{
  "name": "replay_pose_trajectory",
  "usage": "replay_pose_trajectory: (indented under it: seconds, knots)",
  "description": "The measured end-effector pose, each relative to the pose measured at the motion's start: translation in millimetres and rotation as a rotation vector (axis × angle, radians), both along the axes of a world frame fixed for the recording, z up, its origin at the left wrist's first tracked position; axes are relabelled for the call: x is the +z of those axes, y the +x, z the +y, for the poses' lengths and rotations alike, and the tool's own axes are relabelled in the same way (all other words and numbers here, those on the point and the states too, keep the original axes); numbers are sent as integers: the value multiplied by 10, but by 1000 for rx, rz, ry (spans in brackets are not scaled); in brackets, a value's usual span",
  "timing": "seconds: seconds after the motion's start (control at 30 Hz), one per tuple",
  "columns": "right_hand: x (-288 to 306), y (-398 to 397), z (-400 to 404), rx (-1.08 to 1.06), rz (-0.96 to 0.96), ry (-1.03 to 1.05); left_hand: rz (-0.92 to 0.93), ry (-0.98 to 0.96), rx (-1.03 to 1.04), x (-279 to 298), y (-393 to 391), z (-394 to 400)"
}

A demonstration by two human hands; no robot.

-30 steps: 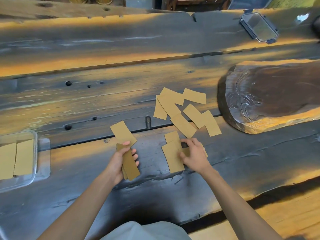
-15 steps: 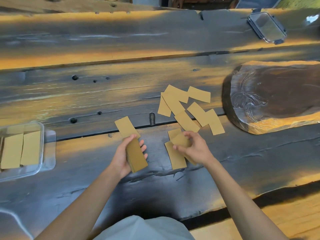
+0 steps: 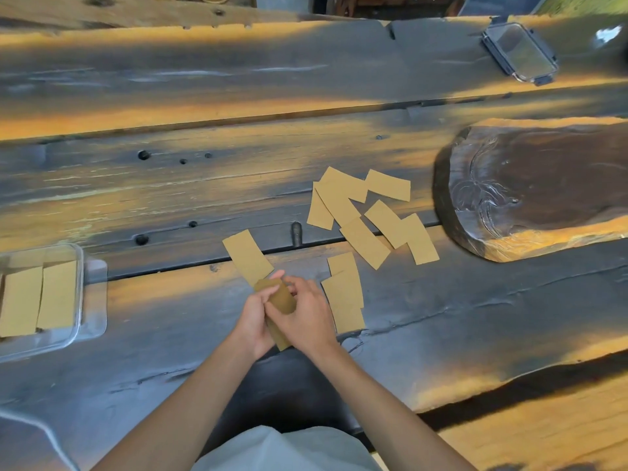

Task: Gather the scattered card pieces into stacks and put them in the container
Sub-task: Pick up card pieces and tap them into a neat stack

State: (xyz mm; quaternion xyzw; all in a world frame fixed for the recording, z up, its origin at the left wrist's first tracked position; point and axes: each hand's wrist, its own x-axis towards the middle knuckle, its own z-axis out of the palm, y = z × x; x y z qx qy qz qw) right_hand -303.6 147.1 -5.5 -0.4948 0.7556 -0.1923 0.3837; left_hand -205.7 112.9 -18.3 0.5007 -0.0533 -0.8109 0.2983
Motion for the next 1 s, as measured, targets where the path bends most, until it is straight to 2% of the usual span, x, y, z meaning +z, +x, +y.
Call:
replay_pose_trajectory:
  seconds: [0.1, 0.17, 0.23, 0.3, 0.4, 0.5, 0.7, 0.77, 0.83, 1.0]
  knots:
    - [10, -125, 26, 81, -202, 38, -40, 58, 30, -33, 51, -57]
    - [0, -276, 50, 33, -261, -10, -26, 96, 68, -86, 118, -99]
    - [-55, -481, 68, -97, -126, -31, 3, 109, 140, -146, 188, -139]
    - [-138, -708, 101, -186, 95, 51, 25, 92, 188, -177, 253, -174]
    - [-219, -918, 196, -181, 259, 216, 34, 68, 161, -143, 293, -195]
    - [-272, -950, 284, -123, 302, 235, 34, 55, 104, -111, 296, -189]
    - [-234, -910, 317, -232, 239, 144, 19, 49, 126, -201, 297, -136]
    - [-182, -879, 295, -282, 173, 126, -1, 62, 126, -206, 297, -128]
    - [-116, -815, 248, -343, 26, 140, -23, 73, 110, -198, 274, -125]
    - [-49, -540, 103, -497, -526, 244, -38, 80, 115, -178, 225, -91]
